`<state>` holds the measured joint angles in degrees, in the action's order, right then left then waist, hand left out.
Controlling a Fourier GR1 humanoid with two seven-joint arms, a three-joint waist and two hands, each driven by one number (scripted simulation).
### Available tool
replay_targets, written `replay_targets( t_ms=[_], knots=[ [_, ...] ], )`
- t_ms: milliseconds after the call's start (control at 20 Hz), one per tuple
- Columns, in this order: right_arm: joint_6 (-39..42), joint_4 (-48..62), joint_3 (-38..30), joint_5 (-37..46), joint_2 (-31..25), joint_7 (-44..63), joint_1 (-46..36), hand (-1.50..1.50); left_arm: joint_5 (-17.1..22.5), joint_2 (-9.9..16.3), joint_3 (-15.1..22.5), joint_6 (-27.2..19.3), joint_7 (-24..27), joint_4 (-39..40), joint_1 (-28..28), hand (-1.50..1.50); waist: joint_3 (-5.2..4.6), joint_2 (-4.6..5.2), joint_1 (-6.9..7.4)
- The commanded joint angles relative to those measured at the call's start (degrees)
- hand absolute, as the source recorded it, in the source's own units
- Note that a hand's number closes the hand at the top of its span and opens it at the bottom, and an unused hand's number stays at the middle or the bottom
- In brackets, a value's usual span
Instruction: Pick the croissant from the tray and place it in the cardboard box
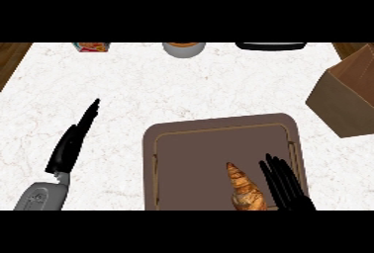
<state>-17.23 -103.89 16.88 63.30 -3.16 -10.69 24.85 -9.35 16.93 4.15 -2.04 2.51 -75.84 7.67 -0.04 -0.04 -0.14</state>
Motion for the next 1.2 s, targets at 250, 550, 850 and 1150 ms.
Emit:
replay_targets(
  t_ms=[250,550,850,1150],
  knots=[
    [1.2,6.9,2.5,1.8,2.1,3.8,-6.5,-1.50,-2.3,-1.9,-1.3,1.5,-2.4,-3.1,-0.9,0.00,0.04,0.00,0.20],
    [-1.0,8.2,2.1,0.2,1.8,2.5,-6.9,-1.50,-2.6,-2.1,-1.6,3.1,-3.3,-8.4,-4.1,0.00,0.05,-0.05,0.28],
    [-0.6,12.4,2.2,-0.5,1.4,1.5,-8.6,1.50,-3.6,-3.3,-2.8,2.2,-1.8,-2.9,-0.8,0.00,0.05,0.00,0.06],
    [-13.3,13.8,4.1,10.2,3.1,4.7,-12.5,1.50,-4.1,-2.7,-4.1,2.4,2.0,0.7,0.2,0.00,0.03,0.03,0.00]
  ],
)
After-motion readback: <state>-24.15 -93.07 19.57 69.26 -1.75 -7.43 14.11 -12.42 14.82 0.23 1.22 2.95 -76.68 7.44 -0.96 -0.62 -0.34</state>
